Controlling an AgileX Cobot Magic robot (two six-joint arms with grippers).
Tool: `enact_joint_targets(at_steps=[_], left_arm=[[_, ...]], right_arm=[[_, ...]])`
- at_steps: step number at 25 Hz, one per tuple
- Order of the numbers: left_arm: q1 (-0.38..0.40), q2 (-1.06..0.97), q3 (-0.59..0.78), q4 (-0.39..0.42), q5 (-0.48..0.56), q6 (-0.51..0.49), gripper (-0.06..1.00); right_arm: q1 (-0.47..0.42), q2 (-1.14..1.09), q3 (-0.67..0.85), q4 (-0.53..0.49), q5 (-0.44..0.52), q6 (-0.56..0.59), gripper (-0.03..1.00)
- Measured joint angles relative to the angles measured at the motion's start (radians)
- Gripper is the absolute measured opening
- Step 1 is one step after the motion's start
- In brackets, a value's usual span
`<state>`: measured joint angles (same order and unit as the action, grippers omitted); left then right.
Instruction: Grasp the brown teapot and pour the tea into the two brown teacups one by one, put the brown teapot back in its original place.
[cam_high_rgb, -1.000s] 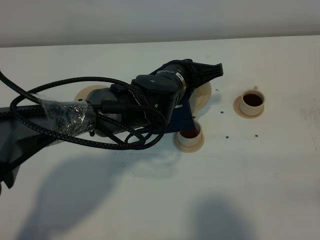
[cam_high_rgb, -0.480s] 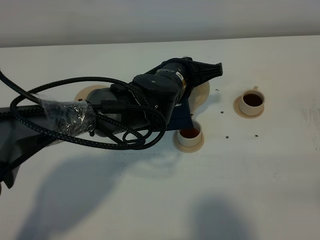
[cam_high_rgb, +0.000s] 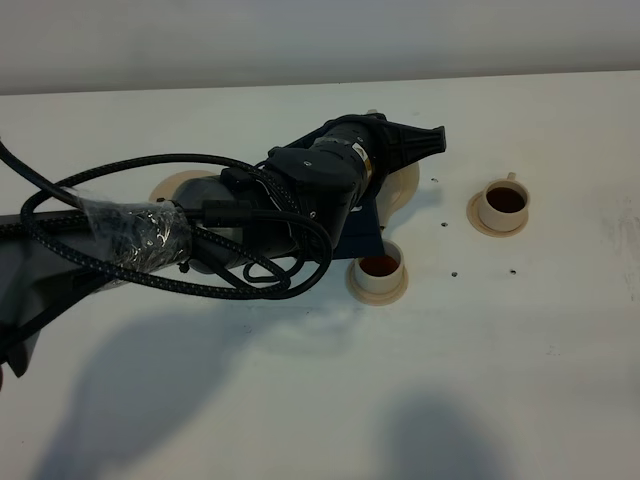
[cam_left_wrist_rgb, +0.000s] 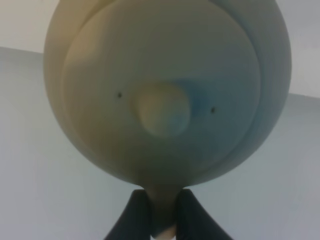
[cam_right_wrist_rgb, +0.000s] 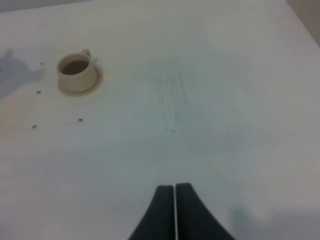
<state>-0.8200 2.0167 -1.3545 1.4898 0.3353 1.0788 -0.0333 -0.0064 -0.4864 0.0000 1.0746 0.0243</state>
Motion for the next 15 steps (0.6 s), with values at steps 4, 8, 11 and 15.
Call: enact_joint_targets(at_steps=[4, 8, 11, 15], left_arm=[[0.000, 0.000, 0.000, 0.001, 0.000, 0.000, 0.16], [0.000, 0.000, 0.000, 0.015, 0.003, 0.000, 0.16], [0.000, 0.000, 0.000, 0.031, 0.003, 0.000, 0.16], [0.000, 0.000, 0.000, 0.037, 0.003, 0.000, 0.16]], right_arm=[[0.000, 0.000, 0.000, 0.000, 0.000, 0.000, -0.02], [0.000, 0.000, 0.000, 0.000, 0.000, 0.000, -0.02], [0.000, 0.000, 0.000, 0.000, 0.000, 0.000, -0.02], [0.000, 0.000, 0.000, 0.000, 0.000, 0.000, -0.02]])
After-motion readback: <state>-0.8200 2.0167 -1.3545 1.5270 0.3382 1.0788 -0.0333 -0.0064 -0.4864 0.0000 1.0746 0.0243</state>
